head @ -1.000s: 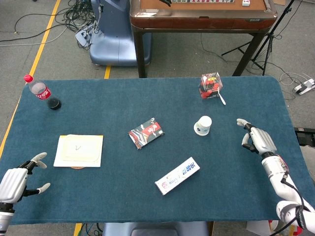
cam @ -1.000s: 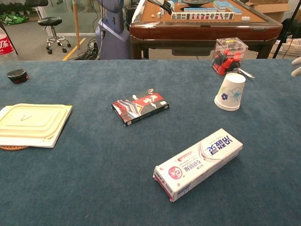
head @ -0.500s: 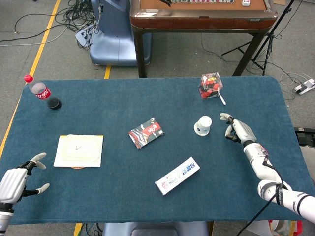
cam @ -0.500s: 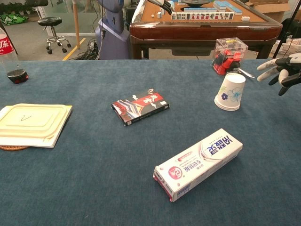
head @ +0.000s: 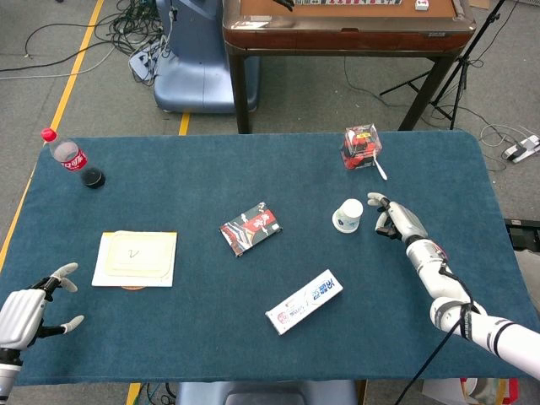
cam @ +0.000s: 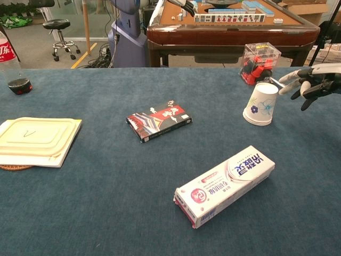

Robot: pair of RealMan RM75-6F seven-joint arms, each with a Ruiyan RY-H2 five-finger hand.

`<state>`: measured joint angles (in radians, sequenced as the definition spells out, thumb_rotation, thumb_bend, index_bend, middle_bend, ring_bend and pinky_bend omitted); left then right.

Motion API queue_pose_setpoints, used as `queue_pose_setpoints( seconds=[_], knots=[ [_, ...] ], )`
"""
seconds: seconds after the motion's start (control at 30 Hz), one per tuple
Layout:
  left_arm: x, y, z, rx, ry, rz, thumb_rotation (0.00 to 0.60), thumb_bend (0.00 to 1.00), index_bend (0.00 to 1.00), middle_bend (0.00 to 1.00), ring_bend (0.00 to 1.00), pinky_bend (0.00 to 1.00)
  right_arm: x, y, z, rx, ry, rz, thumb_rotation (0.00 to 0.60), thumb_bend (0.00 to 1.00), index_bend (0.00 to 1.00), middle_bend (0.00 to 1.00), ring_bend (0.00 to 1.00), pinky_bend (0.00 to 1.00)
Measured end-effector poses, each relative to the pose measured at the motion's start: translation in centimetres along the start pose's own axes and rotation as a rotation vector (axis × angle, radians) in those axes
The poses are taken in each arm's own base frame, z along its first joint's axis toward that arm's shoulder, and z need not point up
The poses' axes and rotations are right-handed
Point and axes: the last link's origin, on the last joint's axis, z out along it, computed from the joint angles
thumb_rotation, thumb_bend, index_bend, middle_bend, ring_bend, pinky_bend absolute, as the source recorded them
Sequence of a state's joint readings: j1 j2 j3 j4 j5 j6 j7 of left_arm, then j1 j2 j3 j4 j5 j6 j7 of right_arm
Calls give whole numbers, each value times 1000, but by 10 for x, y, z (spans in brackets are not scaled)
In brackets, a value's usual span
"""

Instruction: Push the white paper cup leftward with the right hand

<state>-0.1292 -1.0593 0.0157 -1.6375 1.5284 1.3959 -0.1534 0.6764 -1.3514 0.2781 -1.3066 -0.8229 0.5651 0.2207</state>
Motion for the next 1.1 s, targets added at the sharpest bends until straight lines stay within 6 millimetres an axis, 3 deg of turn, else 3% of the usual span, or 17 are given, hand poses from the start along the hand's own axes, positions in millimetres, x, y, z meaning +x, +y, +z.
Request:
queue_pose_setpoints(
  seconds=[0.43, 1.1],
  knots=[
    [-2, -1, 0, 6, -10, 1, 600, 174, 155, 429, 347, 445, -8, -2, 10, 3, -38, 5, 600, 1000, 125, 167, 179, 357],
    [0, -2, 0, 12, -17, -3, 600, 174, 155, 432, 348, 445, -28, -14, 9, 34, -123, 43, 600, 1000, 125, 169, 180, 356]
  ],
)
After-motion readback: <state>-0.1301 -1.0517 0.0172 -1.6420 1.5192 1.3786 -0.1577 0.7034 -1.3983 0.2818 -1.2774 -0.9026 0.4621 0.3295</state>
